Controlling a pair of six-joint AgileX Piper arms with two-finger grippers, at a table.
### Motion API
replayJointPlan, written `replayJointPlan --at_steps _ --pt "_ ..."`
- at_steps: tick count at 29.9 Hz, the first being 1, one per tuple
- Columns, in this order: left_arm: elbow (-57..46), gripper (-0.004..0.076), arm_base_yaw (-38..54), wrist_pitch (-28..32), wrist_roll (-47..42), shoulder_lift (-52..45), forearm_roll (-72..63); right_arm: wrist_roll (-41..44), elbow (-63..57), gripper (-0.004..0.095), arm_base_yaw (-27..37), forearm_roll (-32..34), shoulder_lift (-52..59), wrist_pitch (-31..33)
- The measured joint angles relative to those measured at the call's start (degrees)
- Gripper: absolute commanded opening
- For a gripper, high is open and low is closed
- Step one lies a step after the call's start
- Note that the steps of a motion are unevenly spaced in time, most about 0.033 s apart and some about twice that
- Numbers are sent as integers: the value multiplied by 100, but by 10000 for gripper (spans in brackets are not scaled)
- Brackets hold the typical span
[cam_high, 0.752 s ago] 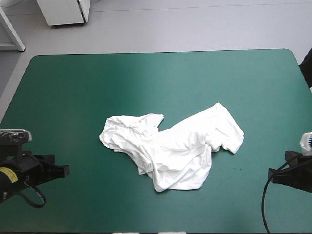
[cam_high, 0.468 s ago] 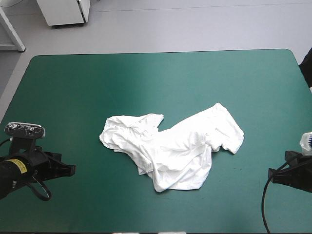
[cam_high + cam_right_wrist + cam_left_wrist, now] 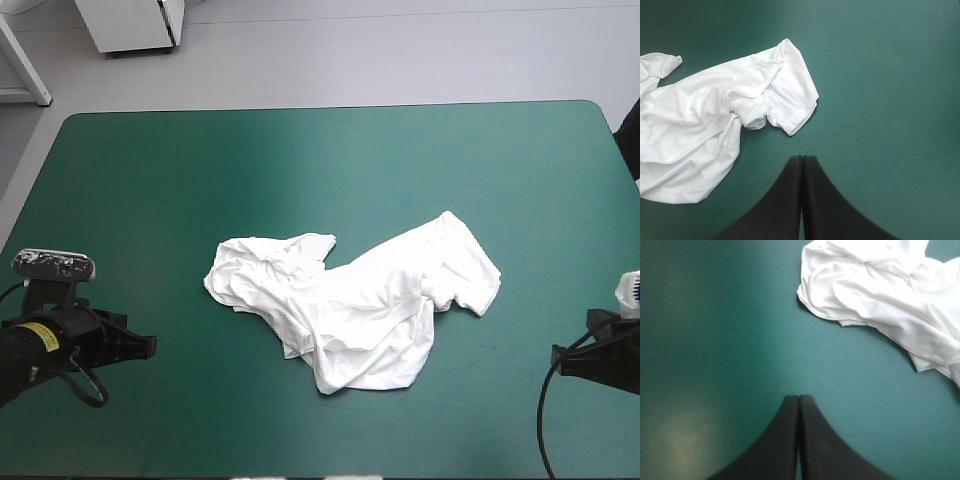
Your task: Fold the cloth
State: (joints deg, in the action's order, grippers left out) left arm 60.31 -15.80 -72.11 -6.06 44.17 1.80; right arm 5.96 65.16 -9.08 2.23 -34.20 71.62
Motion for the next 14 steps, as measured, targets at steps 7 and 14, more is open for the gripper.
replayJointPlan --at_steps 7,14 --pt "237 405 0 0 337 705 -17 0 0 -17 0 -38 -5 0" --pt "1136 459 0 0 204 1840 -24 0 0 -17 0 -57 -5 0"
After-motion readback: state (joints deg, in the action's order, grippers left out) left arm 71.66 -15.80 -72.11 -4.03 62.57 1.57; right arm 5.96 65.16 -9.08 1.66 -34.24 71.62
